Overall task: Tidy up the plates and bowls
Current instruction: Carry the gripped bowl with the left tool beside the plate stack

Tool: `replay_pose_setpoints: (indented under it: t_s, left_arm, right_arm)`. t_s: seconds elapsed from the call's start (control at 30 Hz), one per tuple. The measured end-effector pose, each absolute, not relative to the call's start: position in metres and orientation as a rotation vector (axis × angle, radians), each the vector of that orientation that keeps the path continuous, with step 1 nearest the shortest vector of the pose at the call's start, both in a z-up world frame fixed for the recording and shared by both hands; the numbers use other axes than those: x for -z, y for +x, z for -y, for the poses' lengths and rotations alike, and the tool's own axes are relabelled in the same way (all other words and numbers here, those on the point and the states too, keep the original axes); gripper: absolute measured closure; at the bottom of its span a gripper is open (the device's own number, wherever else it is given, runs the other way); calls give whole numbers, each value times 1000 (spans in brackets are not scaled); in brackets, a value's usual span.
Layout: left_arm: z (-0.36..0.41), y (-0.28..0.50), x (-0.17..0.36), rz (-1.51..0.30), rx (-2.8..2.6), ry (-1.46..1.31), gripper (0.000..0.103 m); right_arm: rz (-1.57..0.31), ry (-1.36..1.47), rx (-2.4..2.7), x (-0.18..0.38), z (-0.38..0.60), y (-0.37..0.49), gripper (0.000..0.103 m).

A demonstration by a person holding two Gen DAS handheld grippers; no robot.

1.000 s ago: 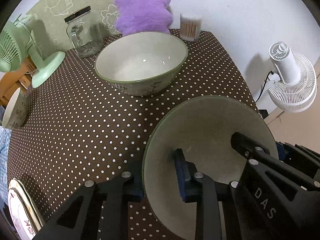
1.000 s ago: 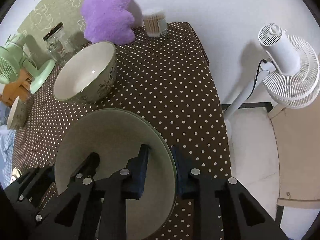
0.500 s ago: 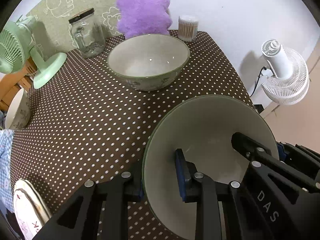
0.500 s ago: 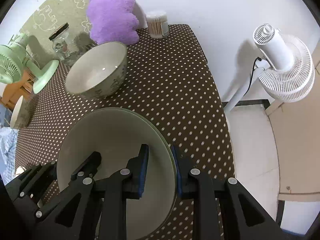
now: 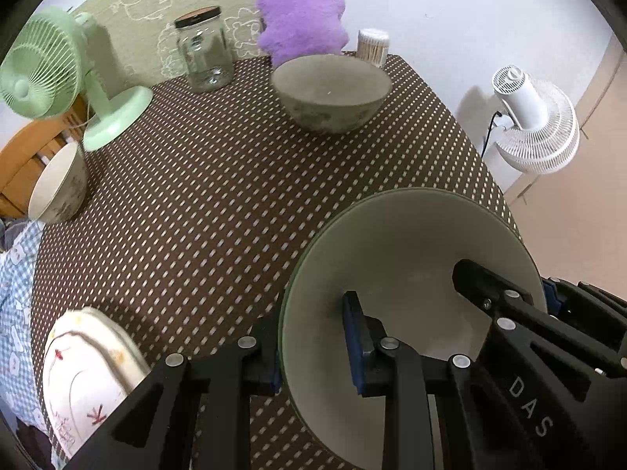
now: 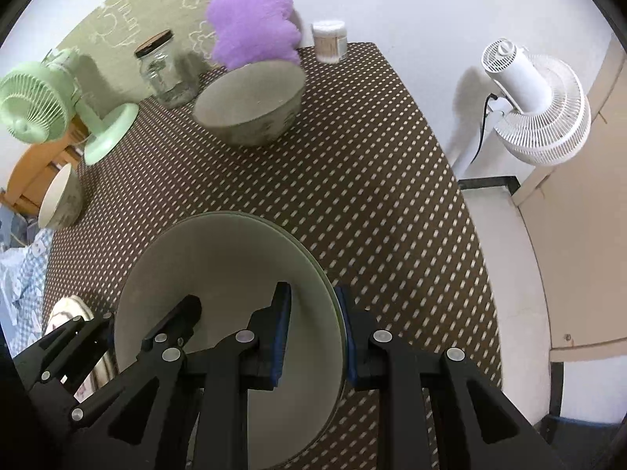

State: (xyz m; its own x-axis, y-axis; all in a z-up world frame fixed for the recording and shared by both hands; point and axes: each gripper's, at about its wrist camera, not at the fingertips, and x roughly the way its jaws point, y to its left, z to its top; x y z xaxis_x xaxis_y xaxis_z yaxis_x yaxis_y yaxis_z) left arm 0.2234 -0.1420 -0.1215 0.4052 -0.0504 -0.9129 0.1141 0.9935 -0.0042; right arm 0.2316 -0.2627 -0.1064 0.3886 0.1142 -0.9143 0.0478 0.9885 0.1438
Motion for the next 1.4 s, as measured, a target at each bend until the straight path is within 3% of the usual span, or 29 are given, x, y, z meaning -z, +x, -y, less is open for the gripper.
replay_pose_setpoints:
  t_s: [0.6,1.07,1.13,1.27,1.37,1.4]
  left_arm:
    - [92,162,143,-1212,126,87,78]
    - [90,155,156,-1220,119,110,77]
    - [91,157,157,-1222,116,111,71]
    - [92,161,161,-1245,113,100,67]
    - [91,161,159,-1243,117,91,56]
    - [90,161,158,-1239,112,94,47]
  right_arm:
    - [-1239,167,-26,129,199,161,76]
    - [-1269,162,0,146,185,160,76]
    - [-1269,161,-2,146,185,160,75]
    - [-1276,163,-6,147,185,161,72]
    - [-1285,169,4,148,189,161,69]
    - [-1282,165,7,147,191,160,66]
